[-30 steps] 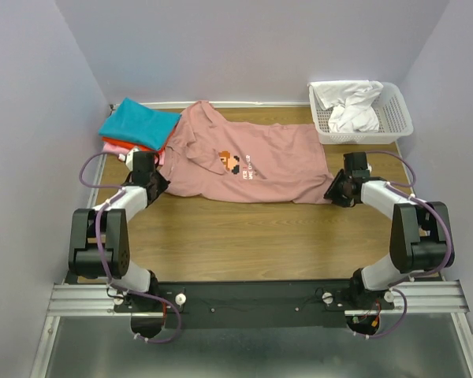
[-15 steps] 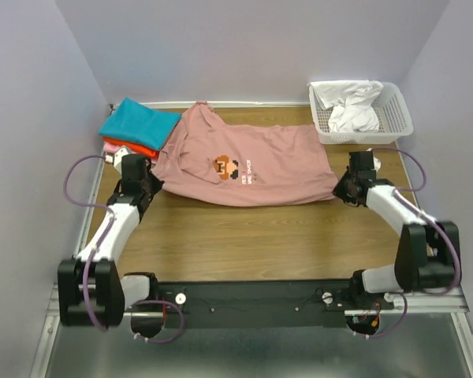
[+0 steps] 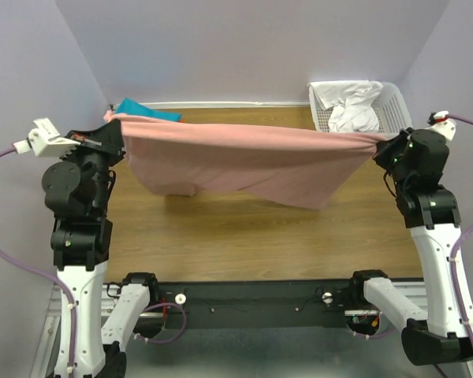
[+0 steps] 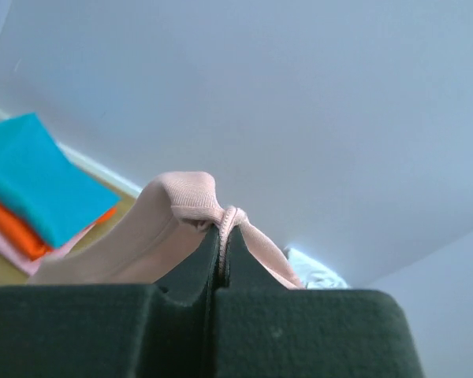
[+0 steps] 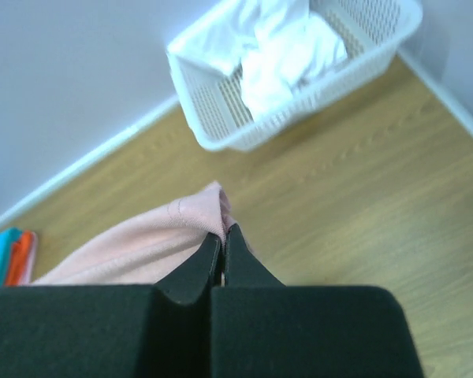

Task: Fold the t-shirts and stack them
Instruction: Fold the tshirt

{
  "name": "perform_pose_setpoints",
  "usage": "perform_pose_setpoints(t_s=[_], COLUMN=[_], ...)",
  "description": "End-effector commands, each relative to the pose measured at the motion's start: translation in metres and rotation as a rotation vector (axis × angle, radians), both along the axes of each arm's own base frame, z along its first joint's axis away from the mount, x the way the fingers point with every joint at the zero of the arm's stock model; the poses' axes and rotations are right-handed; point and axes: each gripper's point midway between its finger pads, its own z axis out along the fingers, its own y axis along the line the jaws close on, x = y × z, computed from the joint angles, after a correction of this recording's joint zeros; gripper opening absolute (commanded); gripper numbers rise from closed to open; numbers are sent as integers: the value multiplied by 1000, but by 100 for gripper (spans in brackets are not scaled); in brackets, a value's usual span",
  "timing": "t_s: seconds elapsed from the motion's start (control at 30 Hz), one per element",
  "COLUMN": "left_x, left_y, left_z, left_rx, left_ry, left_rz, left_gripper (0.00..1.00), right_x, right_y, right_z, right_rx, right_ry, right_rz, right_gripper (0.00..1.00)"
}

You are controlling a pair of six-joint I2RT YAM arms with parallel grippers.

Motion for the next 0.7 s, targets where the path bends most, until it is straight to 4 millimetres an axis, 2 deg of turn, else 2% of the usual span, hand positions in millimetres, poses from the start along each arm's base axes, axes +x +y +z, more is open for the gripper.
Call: perform_pose_setpoints(t_s=[0.0,0.03,0.13,0.17,0.2,0.23,0.27,0.37,0.43,0.5,0.53,0.57,0.6,0.67], left_x=[-14,-11,5,24,34,57,63,97,113,118,123,119,118,109], left_y=[14,14,11,9,8,7,6,1,-7,-10,-10,-9,-7,-4], left_z=[30,37,44,40,39,27,37,34,46,57,57,70,70,69], left_rx=[16,25,40,45,57,66,83,93,126,145,157,161,162,165], left_ry=[-57,-67,-70,-39,-29,17,-3,23,-1,-19,-11,-35,-28,-27], left_rz=[72,72,56,48,41,34,28,0,-42,-55,-60,-53,-41,-23], left_gripper=[0,0,0,0,0,0,0,0,0,0,0,0,0,0], right_x=[-23,-19,-10,0,6,12,22,37,51,59,64,64,64,61], right_y=[-25,-27,-29,-29,-28,-29,-34,-40,-38,-36,-35,-33,-32,-31], right_z=[38,48,53,56,56,57,55,51,57,70,84,90,101,106], right_rx=[-108,-110,-116,-118,-125,-130,-146,-176,-182,-188,-189,-188,-195,-193], right_ry=[-17,-30,-24,-17,-7,-1,20,51,48,25,-3,-15,-37,-52], right_rz=[-91,-98,-116,-113,-108,-110,-139,-169,-154,-135,-133,-121,-114,-104], right_gripper=[0,1,0,0,0,0,0,0,1,0,0,0,0,0])
